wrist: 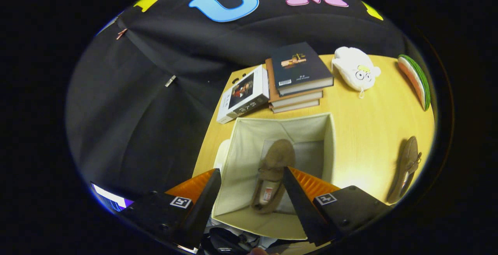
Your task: Open the storage box then place both shoes into the box .Put the left shoe in first, then the right shoe, with the right side of both shoes facing outward in a uniform manner.
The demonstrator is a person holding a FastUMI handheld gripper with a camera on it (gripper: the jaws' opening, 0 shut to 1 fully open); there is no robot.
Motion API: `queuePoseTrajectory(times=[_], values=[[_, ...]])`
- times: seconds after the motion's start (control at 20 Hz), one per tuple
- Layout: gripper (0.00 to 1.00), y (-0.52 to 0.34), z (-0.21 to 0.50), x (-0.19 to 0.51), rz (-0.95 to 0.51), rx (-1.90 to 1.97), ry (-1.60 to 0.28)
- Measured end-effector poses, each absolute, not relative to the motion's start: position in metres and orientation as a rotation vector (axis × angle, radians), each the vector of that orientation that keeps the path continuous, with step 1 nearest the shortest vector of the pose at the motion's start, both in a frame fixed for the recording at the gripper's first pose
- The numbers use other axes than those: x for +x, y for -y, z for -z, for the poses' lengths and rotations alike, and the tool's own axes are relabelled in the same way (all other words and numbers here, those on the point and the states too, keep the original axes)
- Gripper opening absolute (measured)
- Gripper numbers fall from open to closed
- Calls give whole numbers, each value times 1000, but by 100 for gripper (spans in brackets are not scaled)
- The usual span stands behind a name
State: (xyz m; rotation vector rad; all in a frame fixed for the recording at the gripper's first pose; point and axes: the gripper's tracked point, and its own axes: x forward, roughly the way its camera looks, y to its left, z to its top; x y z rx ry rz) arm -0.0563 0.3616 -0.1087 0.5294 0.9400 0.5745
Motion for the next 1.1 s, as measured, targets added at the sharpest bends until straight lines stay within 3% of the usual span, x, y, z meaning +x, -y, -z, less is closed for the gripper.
queuePoseTrajectory(times=[0.35,0.65,0.9,1.1], values=[[99,-198,141,-61,-416,394,-860],[99,-69,250,-105,-251,286,-977],[98,-14,328,-127,-168,255,-1084],[88,-5,369,-107,-167,198,-1076]])
